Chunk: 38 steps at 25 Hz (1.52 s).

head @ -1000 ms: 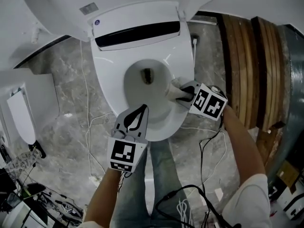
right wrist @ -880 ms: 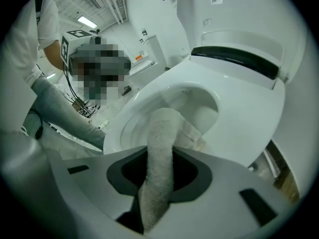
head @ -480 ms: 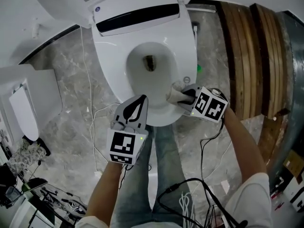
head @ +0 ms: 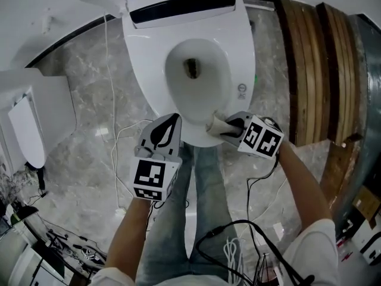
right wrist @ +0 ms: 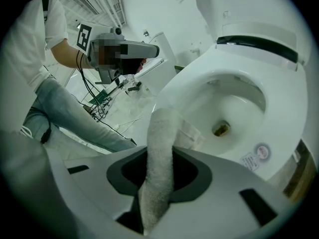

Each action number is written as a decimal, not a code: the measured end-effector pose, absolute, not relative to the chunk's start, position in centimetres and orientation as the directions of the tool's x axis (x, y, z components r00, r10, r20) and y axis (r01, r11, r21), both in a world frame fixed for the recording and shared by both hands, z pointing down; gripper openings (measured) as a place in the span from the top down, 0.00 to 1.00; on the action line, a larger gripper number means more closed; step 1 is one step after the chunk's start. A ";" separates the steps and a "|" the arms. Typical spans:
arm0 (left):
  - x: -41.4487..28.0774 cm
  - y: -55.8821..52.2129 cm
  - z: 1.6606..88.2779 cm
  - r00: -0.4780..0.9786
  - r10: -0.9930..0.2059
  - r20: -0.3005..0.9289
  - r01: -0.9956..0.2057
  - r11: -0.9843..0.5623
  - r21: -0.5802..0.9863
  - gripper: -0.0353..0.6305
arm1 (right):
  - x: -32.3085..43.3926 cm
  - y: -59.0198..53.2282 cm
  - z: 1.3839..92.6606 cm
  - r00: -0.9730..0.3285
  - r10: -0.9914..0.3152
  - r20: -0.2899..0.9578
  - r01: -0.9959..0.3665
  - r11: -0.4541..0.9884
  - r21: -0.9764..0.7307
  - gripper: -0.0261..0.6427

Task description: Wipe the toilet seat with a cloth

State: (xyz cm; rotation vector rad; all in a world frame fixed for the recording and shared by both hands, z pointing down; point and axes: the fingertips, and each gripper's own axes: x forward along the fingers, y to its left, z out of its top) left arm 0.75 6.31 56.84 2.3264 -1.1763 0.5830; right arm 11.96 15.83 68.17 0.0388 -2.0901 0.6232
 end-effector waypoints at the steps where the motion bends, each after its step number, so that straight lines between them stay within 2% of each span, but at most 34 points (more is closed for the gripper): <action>1: 0.4 6.4 57.0 0.541 -0.628 0.559 -0.826 -0.521 0.214 0.93 | 11.8 15.9 68.2 -0.573 0.207 0.793 -0.264 0.870 -0.417 0.81; 20: -5.6 6.8 57.9 0.506 -0.657 0.559 -0.858 -0.449 0.248 0.93 | 6.6 18.4 68.0 -0.573 0.273 0.773 -0.233 0.849 -0.473 0.81; 38: -14.0 6.1 59.6 0.393 -0.719 0.572 -0.918 -0.275 0.285 0.93 | -0.7 15.8 68.3 -0.538 0.387 0.749 -0.080 0.861 -0.502 0.81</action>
